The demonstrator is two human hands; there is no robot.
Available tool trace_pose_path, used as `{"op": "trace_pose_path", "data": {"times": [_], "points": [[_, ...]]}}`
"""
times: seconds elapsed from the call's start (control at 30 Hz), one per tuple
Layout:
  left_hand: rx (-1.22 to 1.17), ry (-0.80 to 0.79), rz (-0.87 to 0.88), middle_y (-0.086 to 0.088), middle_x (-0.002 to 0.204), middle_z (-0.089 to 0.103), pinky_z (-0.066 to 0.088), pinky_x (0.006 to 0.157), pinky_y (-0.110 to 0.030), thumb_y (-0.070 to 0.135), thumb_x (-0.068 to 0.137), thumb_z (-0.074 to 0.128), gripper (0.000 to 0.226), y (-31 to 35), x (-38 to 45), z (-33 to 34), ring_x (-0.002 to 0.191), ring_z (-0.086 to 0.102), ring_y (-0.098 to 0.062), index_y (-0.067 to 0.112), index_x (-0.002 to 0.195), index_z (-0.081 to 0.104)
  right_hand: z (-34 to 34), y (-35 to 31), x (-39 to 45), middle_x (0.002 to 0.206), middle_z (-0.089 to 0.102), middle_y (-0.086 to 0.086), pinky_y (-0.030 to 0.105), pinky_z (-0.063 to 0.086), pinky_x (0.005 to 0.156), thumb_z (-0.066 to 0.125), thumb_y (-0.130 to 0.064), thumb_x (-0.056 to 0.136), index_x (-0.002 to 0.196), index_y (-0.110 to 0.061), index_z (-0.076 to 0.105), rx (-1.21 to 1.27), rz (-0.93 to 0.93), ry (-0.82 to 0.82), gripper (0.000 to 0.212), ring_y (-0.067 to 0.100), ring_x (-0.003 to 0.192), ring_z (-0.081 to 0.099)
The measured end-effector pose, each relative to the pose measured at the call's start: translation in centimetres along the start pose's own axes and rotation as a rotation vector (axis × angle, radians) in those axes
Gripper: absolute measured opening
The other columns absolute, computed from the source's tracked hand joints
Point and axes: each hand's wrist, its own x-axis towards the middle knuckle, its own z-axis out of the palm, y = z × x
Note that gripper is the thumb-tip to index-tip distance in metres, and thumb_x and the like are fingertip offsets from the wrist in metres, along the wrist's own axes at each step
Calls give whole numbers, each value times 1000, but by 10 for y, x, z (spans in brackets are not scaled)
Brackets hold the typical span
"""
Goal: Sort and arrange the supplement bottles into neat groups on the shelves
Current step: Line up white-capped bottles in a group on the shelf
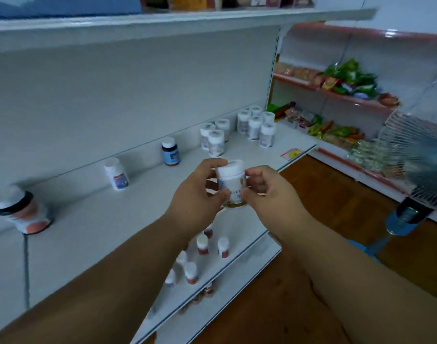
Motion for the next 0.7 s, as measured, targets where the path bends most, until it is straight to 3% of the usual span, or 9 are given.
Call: {"op": "trace_pose_path", "data": {"times": [0.1, 0.23, 0.33, 0.43, 0.53, 0.7], "points": [[71, 25, -5, 16, 108, 64, 46, 70, -8, 21, 84, 75, 50, -12, 57, 30, 84, 63, 2, 43, 123, 51, -10, 32, 60, 100, 66, -10, 30, 54, 86, 67, -19, 91, 109, -29, 57, -63, -20, -13, 23, 7, 92, 63], [212, 98, -41, 12, 120, 54, 44, 63, -3, 21, 79, 82, 51, -29, 137, 69, 77, 62, 5, 38, 121, 58, -23, 78, 144, 97, 66, -15, 18, 52, 81, 66, -20, 92, 106, -31, 57, -56, -34, -68, 20, -1, 87, 64], [368, 158, -65, 7, 127, 54, 54, 80, -22, 26, 82, 80, 47, -38, 190, 95, 86, 66, -7, 35, 124, 59, -27, 110, 210, 101, 69, -11, 23, 51, 81, 70, -31, 89, 108, -27, 60, -73, -63, -131, 22, 7, 91, 65], [587, 190, -138, 4, 127, 55, 54, 87, -33, 35, 87, 74, 44, -42, 227, 110, 99, 66, -20, 32, 127, 57, -26, 132, 259, 99, 69, -11, 17, 47, 73, 71, -33, 87, 109, -24, 61, -87, -76, -241, 26, 6, 88, 64], [867, 204, -168, 2, 122, 61, 51, 90, -38, 44, 88, 70, 42, -45, 253, 114, 106, 62, -24, 31, 127, 60, -17, 145, 295, 95, 68, -9, 21, 50, 73, 66, -28, 90, 104, -25, 61, -127, -128, -305, 15, 8, 86, 64], [1242, 225, -110, -5, 107, 67, 45, 90, -44, 30, 81, 77, 33, -50, 278, 116, 107, 57, -31, 21, 112, 69, 5, 153, 327, 86, 58, -16, 8, 35, 62, 59, -27, 95, 98, -28, 59, -147, -156, -335, 3, 0, 76, 56]]}}
